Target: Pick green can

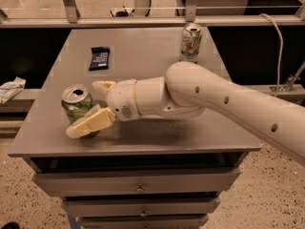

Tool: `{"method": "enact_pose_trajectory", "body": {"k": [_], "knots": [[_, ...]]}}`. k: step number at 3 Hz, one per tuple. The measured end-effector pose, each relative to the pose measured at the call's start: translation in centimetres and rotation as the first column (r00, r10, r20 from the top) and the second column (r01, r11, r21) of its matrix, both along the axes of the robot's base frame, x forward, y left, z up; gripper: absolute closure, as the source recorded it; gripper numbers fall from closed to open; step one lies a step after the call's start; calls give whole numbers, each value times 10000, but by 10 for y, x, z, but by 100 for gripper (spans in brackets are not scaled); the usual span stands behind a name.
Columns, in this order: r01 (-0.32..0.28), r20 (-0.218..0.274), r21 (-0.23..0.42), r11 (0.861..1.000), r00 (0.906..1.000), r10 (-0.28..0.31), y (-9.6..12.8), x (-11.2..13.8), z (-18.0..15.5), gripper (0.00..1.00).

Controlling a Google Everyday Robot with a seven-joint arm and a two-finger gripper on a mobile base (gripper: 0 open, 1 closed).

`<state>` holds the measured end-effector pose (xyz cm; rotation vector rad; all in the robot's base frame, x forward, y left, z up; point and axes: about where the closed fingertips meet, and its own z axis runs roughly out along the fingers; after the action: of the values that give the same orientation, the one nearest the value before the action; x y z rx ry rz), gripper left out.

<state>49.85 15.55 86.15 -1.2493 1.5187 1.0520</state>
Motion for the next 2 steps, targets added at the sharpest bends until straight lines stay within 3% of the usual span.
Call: {"method": "enact_pose_trajectory", "body": {"k": [2], "knots": [[25,117,365,9993,9999,-29,3,-3,-1,59]]}}
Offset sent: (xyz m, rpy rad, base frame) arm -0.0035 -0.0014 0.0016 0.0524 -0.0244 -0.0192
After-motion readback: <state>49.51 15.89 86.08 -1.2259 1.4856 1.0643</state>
